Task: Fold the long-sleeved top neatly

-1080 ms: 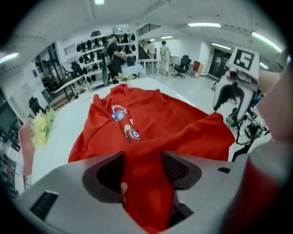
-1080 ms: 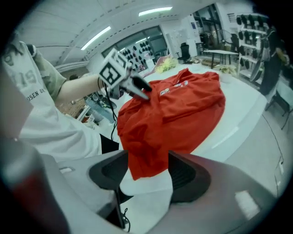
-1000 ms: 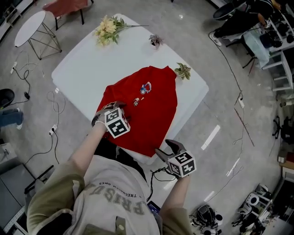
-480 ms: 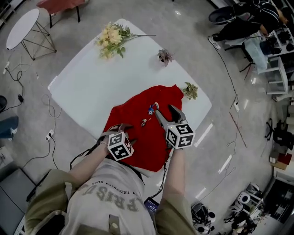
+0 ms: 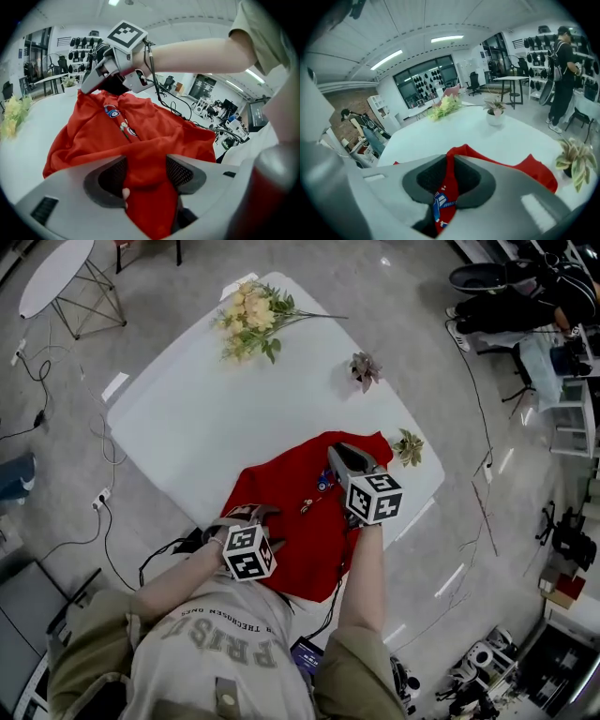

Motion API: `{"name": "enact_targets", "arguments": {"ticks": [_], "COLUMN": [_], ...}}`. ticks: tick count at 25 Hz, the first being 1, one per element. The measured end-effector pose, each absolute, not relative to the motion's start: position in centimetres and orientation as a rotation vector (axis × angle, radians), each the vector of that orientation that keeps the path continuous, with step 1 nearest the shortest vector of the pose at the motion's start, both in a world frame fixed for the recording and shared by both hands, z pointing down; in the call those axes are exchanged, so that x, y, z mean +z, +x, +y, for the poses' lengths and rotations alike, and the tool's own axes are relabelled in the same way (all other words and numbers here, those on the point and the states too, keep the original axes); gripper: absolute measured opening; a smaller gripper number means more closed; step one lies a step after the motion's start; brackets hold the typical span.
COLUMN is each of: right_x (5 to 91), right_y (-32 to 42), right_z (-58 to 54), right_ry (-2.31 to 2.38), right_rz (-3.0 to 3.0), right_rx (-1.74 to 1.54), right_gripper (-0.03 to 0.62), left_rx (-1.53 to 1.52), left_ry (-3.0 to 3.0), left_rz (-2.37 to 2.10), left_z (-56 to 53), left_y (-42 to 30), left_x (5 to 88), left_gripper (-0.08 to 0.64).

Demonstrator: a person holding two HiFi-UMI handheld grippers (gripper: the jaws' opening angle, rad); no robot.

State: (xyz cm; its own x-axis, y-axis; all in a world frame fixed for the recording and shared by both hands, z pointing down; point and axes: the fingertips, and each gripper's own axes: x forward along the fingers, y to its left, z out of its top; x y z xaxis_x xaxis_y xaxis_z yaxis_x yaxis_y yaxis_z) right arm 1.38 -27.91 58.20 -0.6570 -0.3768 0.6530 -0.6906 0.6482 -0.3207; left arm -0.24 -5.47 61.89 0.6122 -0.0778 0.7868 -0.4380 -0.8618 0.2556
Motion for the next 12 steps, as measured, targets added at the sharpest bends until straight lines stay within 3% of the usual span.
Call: {"name": "enact_targets", "arguments": {"ticks": [7,9,12], "right_x": [53.7,52.3,51.4], "right_y": [0.6,0.3,-0.7], "right_z": [-32.6,-34.9,-37.5], "right_ry": [0.820,0.887,0.932], "right_rz": [-2.466,-2.543,-2.605], "right_rx": [0.632,0.632,0.673], "right_gripper": [0.048,0.002,0.002], "left_rx": [1.144,1.145,1.157], "left_ry": [2.464,2.439,2.408], "left_rz": [-0.452,-0.466,-0.483], "left_z": [-6.1,-6.0,-5.6], "left_y": [-1.3,-1.8,-2.4], "left_x": [61.0,61.3,62.0], "left_gripper": [0.273,0.273,0.273]}}
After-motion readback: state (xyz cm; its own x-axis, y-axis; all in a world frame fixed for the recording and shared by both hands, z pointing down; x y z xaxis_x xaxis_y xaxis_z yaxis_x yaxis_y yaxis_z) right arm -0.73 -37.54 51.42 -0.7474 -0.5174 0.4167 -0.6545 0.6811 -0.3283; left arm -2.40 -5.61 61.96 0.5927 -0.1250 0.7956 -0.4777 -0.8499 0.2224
